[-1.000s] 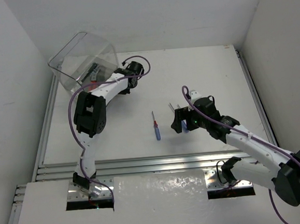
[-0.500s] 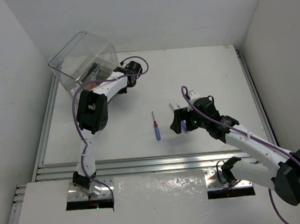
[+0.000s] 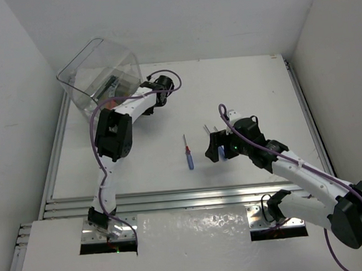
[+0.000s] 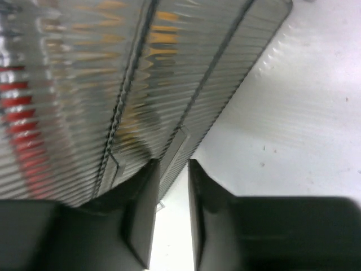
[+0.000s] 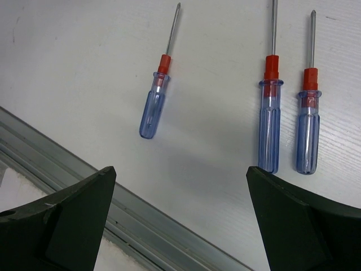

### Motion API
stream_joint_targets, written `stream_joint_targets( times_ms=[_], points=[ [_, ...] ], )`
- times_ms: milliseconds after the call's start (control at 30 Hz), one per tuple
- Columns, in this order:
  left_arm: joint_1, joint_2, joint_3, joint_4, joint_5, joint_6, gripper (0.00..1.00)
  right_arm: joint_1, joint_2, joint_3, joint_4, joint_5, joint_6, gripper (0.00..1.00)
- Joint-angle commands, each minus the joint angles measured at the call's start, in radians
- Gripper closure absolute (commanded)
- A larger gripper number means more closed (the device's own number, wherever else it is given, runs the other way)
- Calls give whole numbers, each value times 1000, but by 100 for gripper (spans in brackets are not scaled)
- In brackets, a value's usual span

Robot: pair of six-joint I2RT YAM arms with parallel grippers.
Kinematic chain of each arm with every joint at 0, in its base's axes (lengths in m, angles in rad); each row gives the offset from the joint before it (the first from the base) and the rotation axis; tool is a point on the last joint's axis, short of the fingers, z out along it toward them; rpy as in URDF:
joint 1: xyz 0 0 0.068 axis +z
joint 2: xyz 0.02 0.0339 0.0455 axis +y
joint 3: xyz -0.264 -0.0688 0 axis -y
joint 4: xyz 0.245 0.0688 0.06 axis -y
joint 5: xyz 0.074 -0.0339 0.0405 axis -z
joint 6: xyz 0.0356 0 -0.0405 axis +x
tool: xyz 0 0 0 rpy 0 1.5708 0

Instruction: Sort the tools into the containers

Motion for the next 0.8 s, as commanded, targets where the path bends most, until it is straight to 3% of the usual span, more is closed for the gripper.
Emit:
stream_joint_targets(
  times_ms=[0,67,367,600,767],
  points=[
    [-46,-35,21,-2,-77,-3,69,-1,0,-2,49,-20,-1,1],
    [-64,-32,8,6,-85,-7,61,-2,3,-2,51,-23,-1,1],
    [-59,9,-105,169,-295,-3,52,-2,16,-4,63,-21,-3,1],
    [-50,16,-223,451,-429,167,52,-15,-7,-24,63,-15,-4,1],
    [-44,28,-271,574,-466,247,59,-21,-16,-30,69,-28,-3,1]
  ],
)
